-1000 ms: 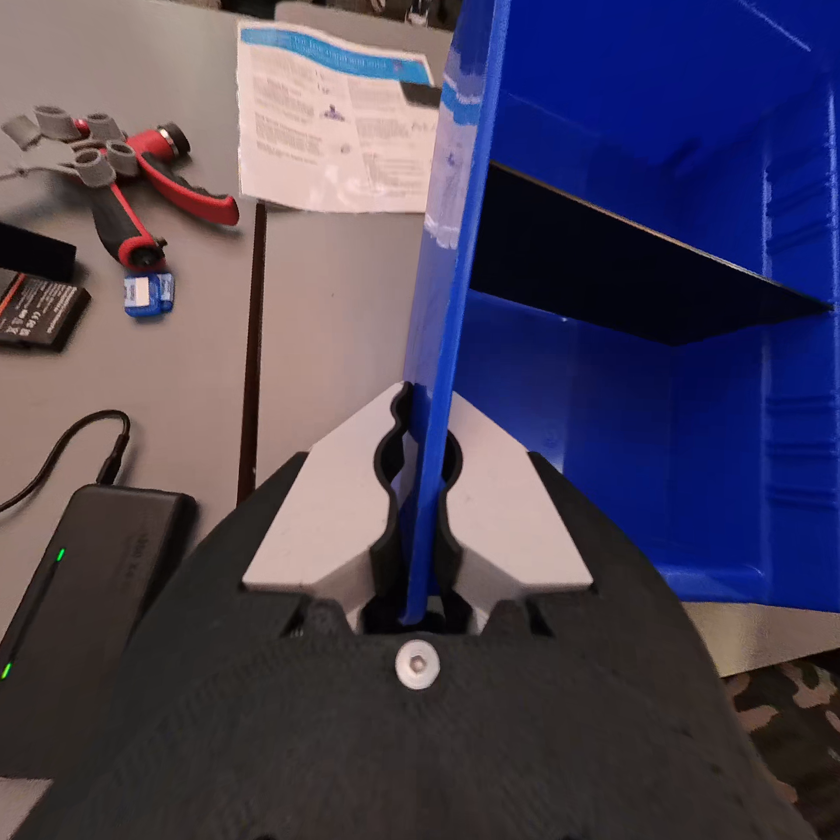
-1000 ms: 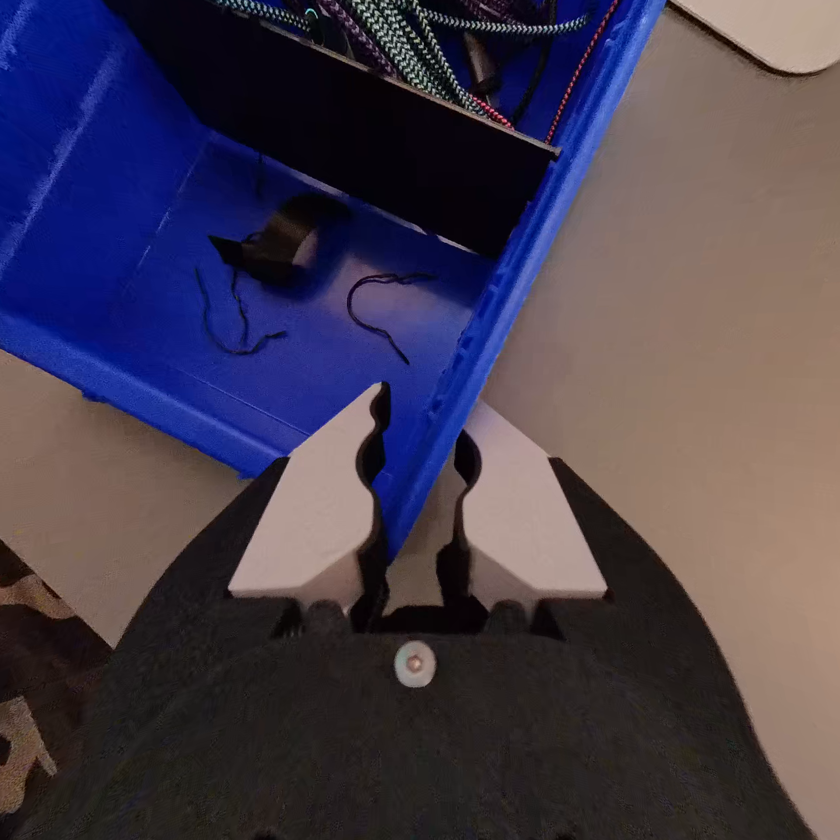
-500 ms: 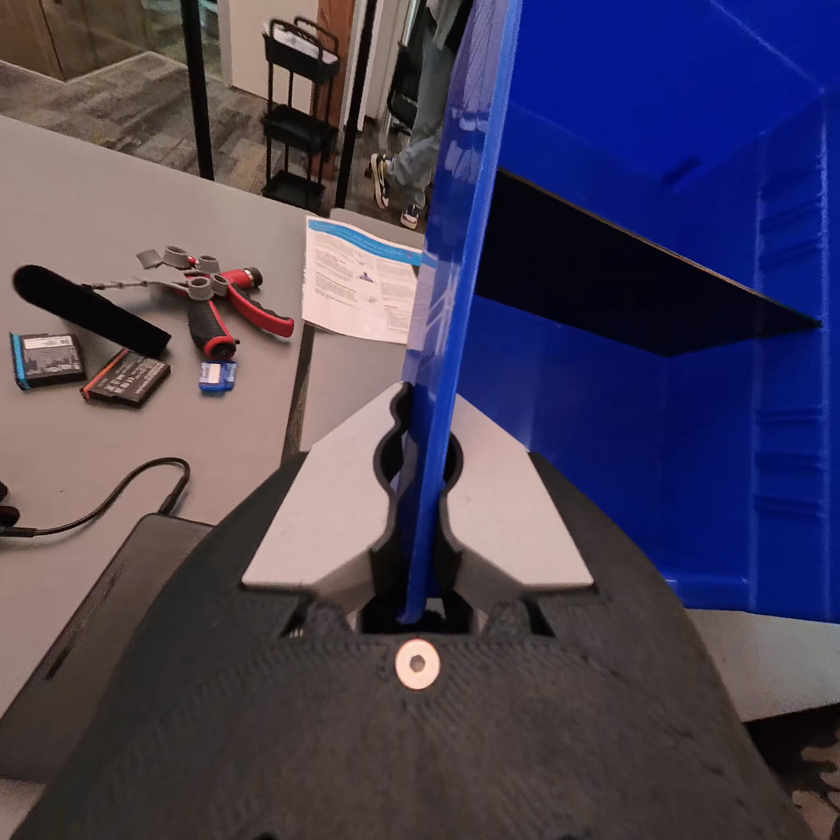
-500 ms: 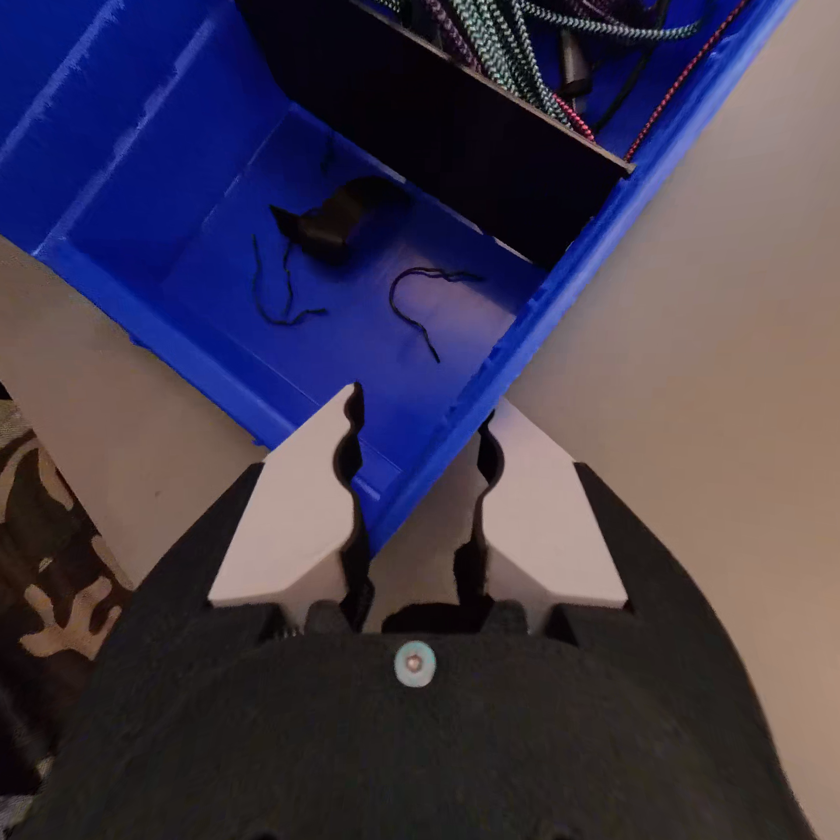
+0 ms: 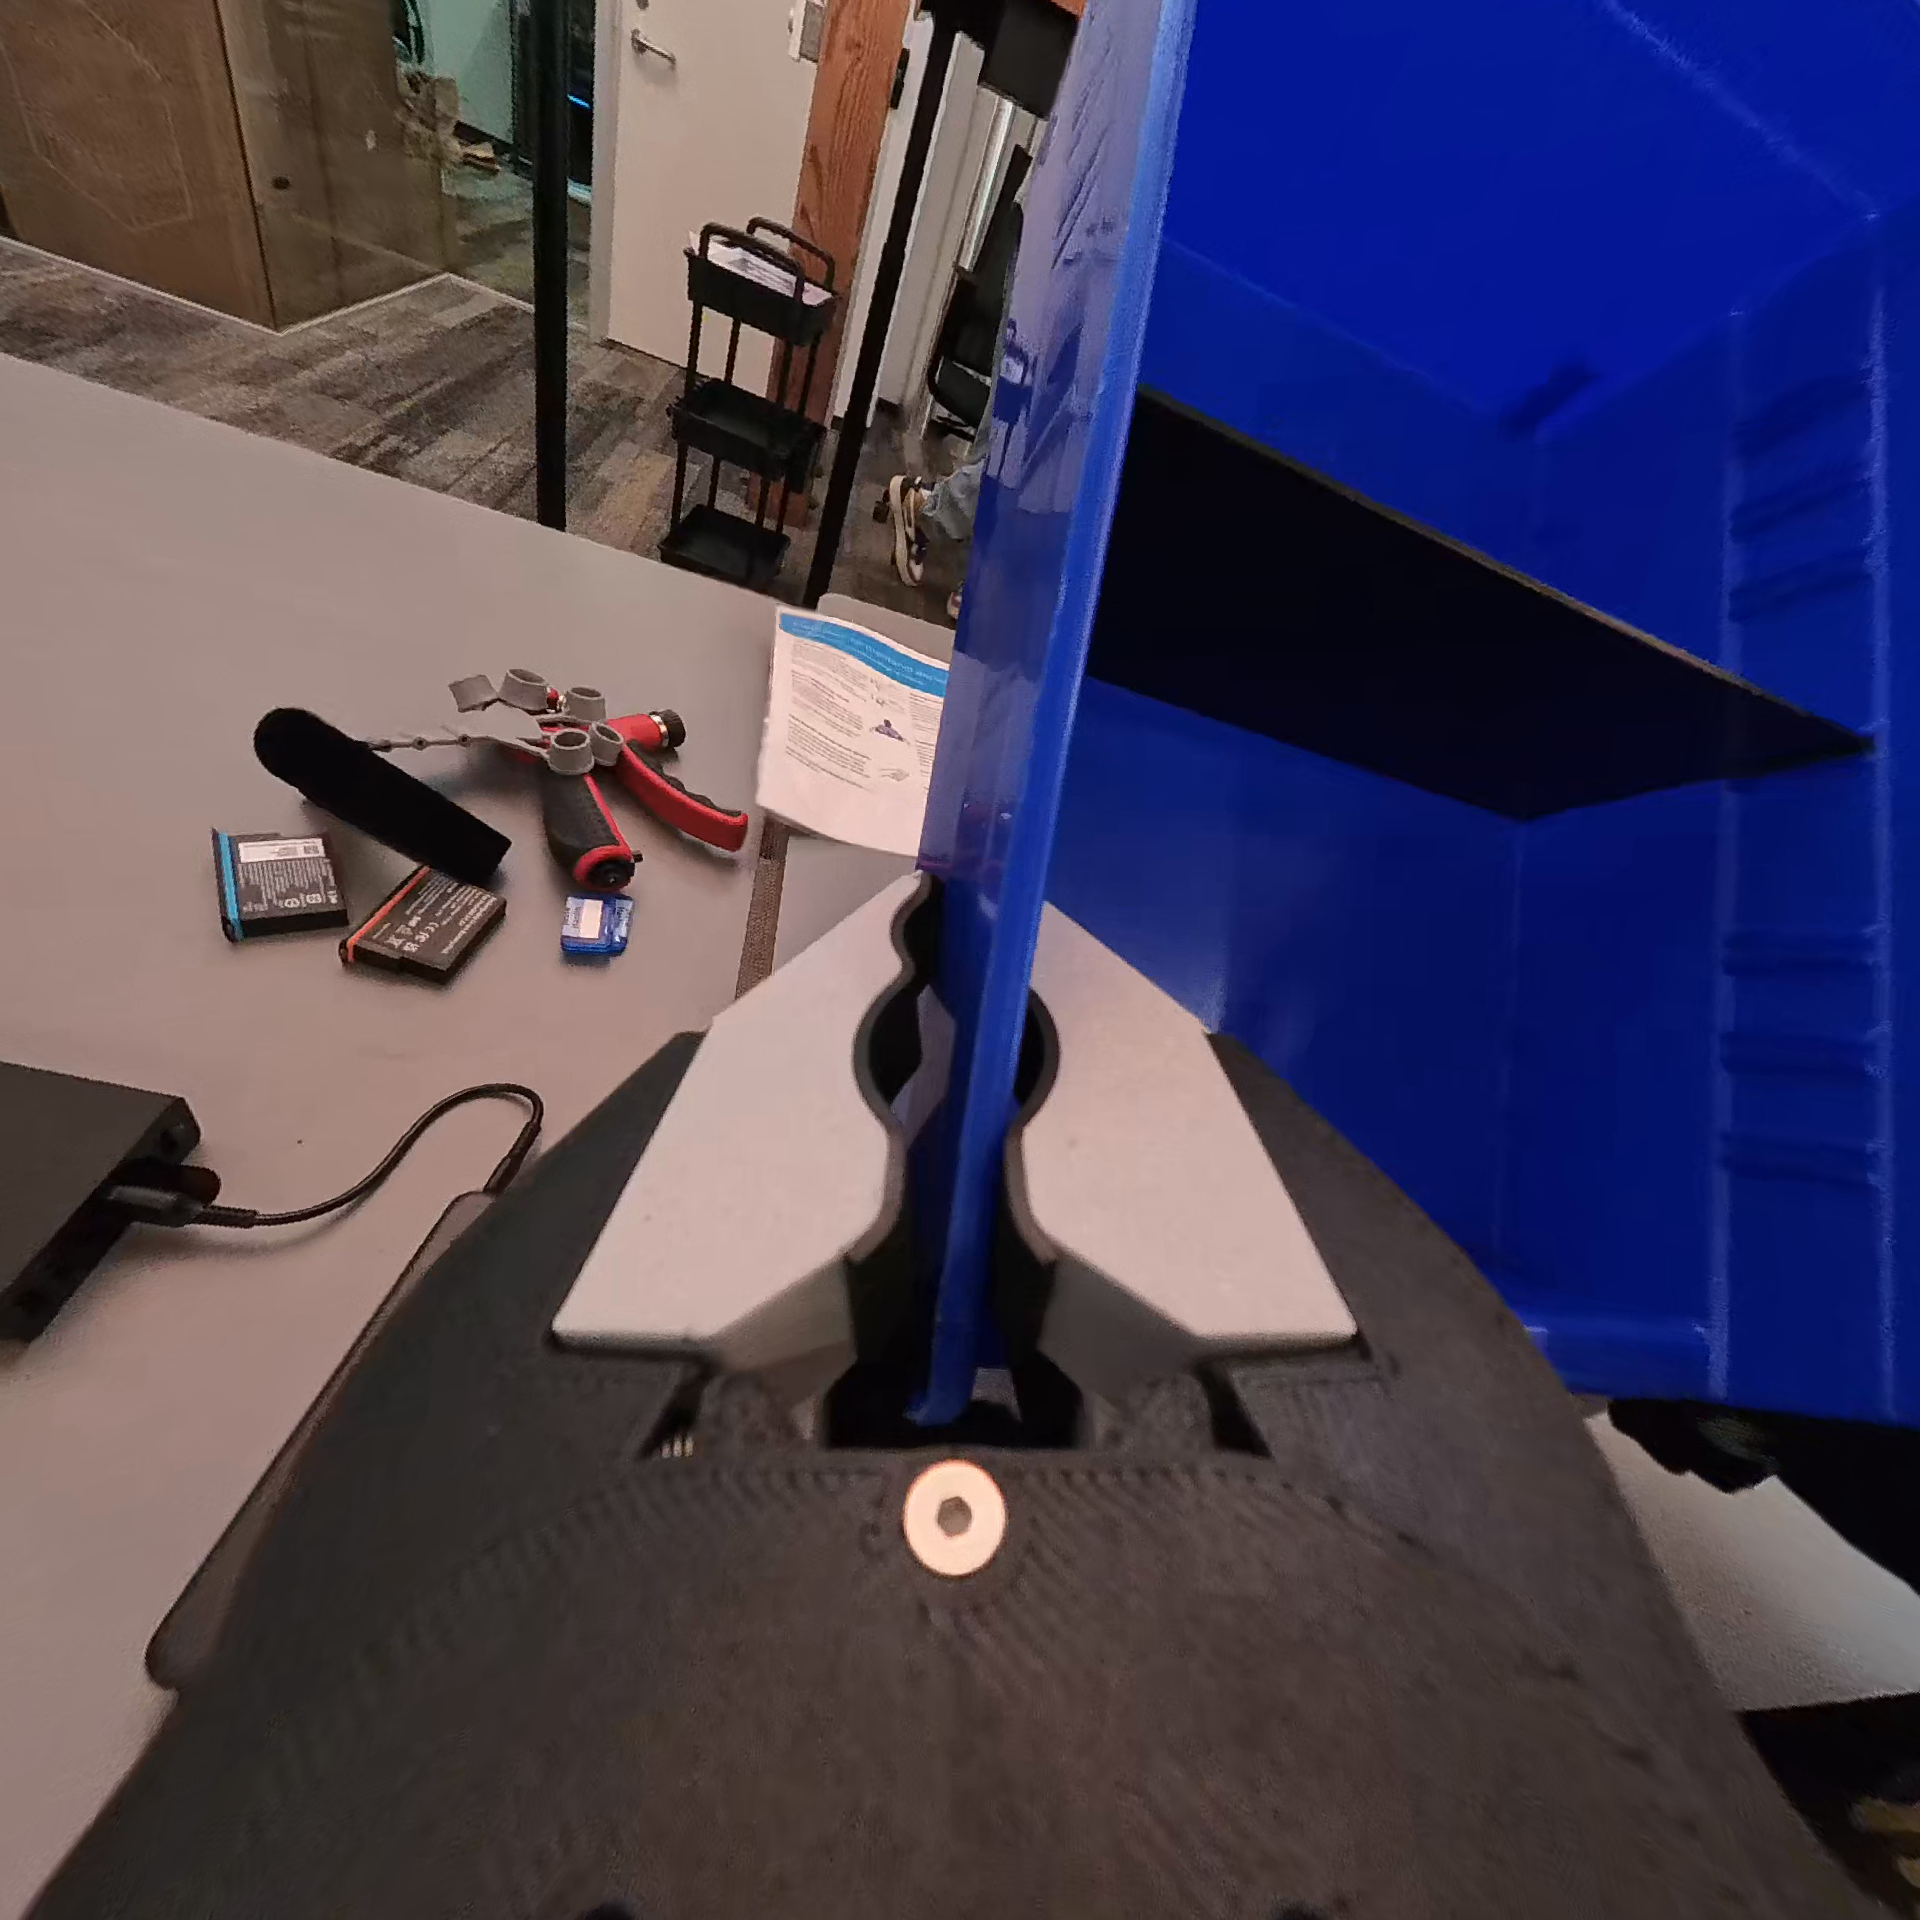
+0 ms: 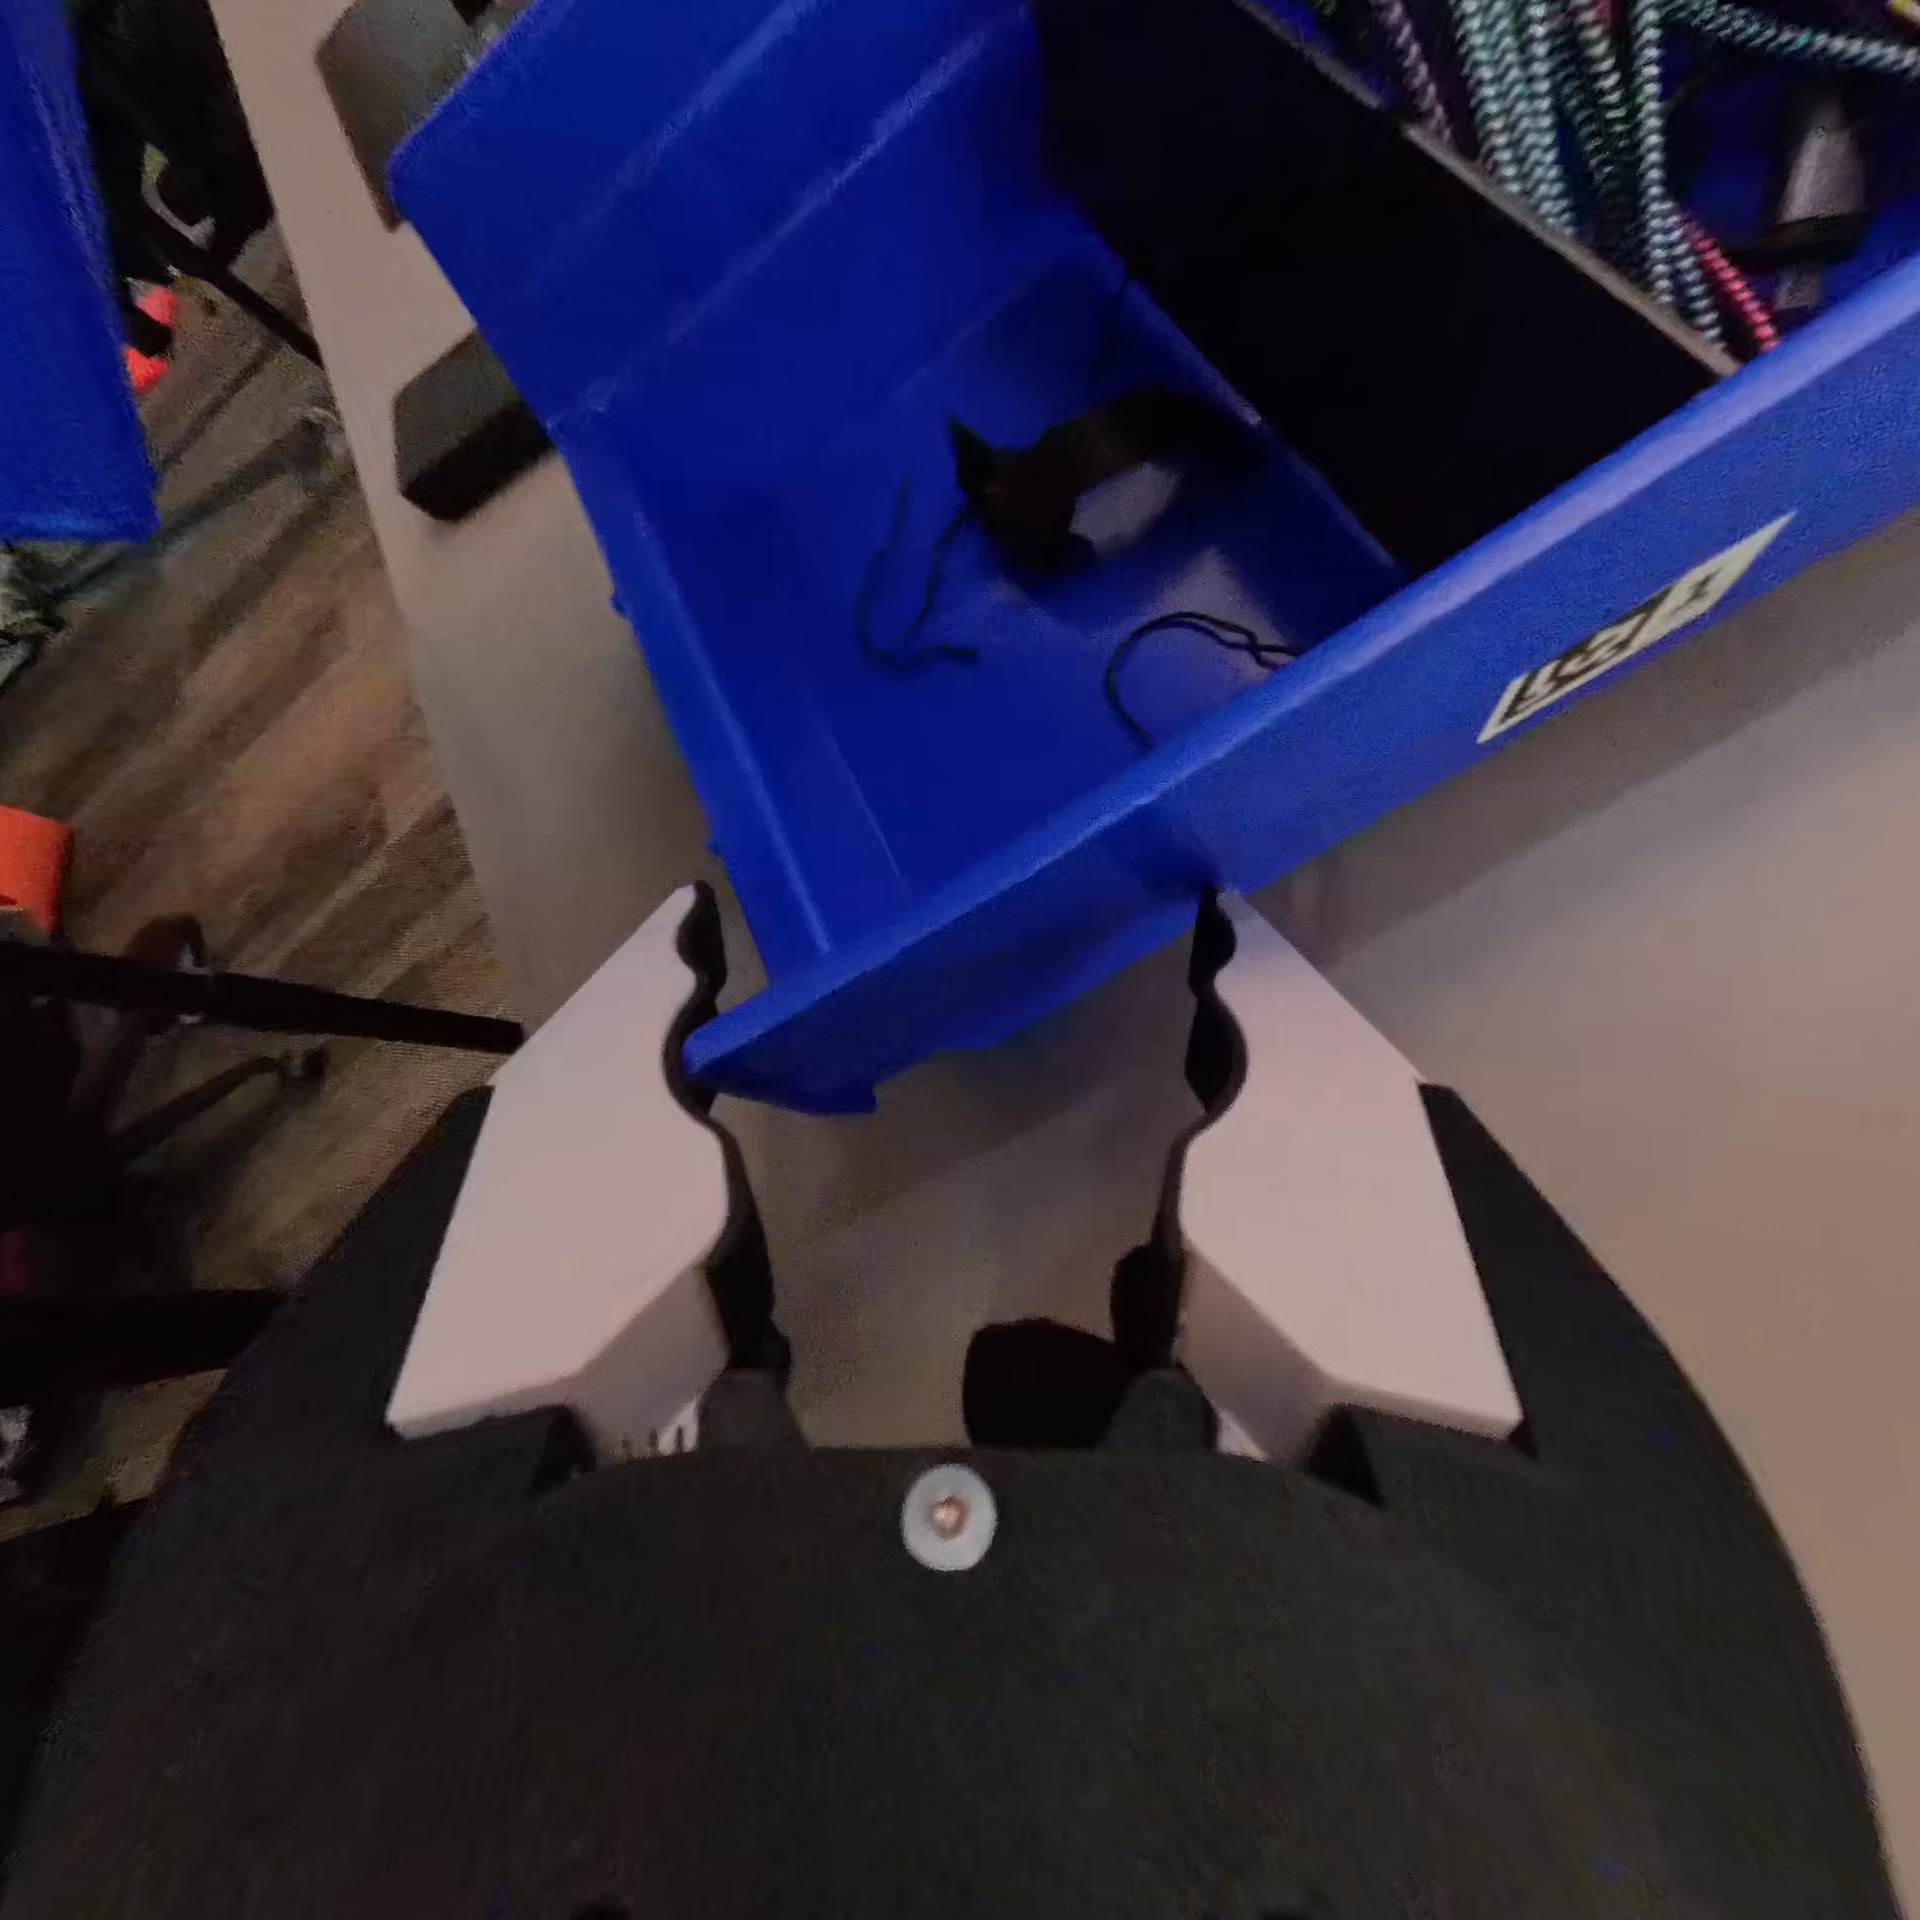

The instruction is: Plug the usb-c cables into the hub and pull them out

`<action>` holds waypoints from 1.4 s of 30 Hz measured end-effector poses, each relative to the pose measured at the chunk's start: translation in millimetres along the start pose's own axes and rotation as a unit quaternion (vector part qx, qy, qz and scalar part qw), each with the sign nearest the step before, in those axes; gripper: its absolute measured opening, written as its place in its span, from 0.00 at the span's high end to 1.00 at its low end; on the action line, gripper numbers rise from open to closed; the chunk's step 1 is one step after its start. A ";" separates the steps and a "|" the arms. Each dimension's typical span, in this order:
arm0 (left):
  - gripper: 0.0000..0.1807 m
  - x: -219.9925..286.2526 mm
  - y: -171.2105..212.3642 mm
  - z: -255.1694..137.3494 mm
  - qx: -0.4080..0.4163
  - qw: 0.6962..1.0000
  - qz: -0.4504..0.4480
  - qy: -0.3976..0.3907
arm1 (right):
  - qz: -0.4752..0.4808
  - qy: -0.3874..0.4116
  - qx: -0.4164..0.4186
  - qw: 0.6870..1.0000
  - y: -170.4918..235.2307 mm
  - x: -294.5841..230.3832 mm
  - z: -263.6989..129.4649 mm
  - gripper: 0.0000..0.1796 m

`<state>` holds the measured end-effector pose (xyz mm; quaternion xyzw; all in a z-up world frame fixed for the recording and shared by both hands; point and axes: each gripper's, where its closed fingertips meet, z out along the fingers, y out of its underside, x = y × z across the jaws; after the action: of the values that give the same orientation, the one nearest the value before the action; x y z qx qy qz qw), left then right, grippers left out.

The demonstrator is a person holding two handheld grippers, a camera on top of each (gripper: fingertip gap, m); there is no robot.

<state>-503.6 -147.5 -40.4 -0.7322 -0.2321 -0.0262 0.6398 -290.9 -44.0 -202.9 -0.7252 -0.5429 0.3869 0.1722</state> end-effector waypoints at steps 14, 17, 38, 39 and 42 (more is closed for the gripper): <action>0.97 161.0 6.4 28.9 -0.041 0.988 0.101 0.112 | 0.022 -0.027 0.181 0.983 4.5 24.0 -187.0 0.37; 0.97 226.7 39.0 50.4 -0.088 0.974 0.146 0.152 | 0.053 0.017 0.267 0.962 31.0 50.1 -266.7 0.33; 0.96 482.6 275.5 155.4 -0.329 0.872 0.192 0.308 | 0.221 0.232 0.414 0.852 162.1 130.0 -403.4 0.14; 0.95 487.8 281.0 156.5 -0.336 0.870 0.185 0.311 | 0.224 0.241 0.406 0.853 165.9 137.5 -404.6 0.13; 0.94 500.8 302.0 156.6 -0.360 0.856 0.185 0.322 | 0.242 0.255 0.392 0.850 174.6 160.0 -414.7 0.13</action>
<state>14.9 132.4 -179.9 -0.8915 0.1520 -0.2232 0.3638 151.3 112.7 -113.7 -0.7790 -0.0904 0.3985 0.4756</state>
